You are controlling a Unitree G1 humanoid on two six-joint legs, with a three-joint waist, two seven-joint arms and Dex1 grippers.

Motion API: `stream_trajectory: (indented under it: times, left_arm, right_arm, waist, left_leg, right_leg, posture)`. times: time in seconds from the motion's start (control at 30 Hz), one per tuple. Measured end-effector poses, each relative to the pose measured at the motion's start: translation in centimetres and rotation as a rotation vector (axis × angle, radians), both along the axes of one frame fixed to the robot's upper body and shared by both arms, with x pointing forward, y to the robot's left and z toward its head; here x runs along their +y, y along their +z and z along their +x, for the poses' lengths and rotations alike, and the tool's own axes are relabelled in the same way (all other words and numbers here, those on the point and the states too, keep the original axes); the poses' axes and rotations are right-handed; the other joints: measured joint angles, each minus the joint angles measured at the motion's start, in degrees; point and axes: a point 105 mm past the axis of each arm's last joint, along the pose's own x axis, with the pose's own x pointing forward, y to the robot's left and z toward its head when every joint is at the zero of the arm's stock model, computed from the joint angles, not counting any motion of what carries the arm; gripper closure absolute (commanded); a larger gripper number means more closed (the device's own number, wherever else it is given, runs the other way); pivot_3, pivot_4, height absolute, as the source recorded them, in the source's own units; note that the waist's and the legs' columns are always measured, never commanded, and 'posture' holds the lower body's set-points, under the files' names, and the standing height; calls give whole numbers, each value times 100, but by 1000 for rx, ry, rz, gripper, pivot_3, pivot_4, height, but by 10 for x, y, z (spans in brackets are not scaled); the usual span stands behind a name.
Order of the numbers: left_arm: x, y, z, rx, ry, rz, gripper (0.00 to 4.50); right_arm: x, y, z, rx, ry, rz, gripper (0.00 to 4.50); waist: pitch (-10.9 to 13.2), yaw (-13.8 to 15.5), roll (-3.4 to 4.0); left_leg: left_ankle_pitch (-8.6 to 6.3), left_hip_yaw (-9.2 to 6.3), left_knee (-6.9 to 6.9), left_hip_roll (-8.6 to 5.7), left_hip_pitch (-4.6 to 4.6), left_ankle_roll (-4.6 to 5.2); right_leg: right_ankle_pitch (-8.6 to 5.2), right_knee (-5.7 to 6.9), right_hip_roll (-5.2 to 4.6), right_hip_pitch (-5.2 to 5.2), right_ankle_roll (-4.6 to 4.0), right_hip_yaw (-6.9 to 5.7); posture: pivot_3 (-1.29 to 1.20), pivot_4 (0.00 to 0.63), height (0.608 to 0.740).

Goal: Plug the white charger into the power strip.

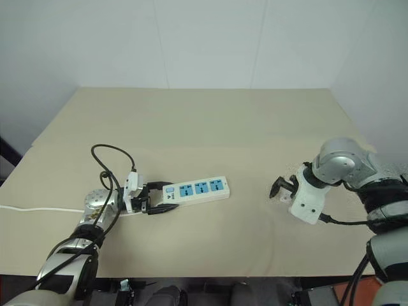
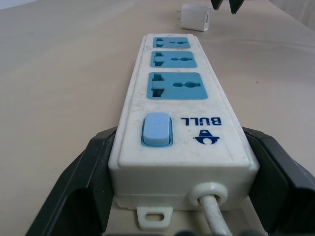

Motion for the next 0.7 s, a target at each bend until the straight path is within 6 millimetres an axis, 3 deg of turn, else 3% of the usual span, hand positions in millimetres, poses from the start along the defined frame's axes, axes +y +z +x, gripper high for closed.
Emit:
stream_trajectory:
  times: [0.13,0.37,0.7]
  left_arm:
    - [0,0,1,-2,11,-2,1102]
    - [0,0,1,-3,14,-3,1102]
    - [2,-1,-1,-1,19,-18,1102]
  right_arm:
    - [1,-9,3,-1,36,-18,0]
    - [9,-6,18,-48,70,-43,0]
    - [3,-12,29,-77,66,-90,0]
  waist:
    - [0,-14,1]
    - [1,-19,2]
    - [0,-45,4]
  left_leg:
    - [1,2,0,0,0,-1]
    - [1,8,-2,0,0,-2]
    - [2,18,-4,-2,-3,-3]
  right_leg:
    - [1,5,0,-5,-1,5]
    - [1,8,0,-12,-2,11]
    - [1,14,0,-29,-2,24]
  posture:
    - [0,150,740]
    - [0,150,740]
    - [0,150,740]
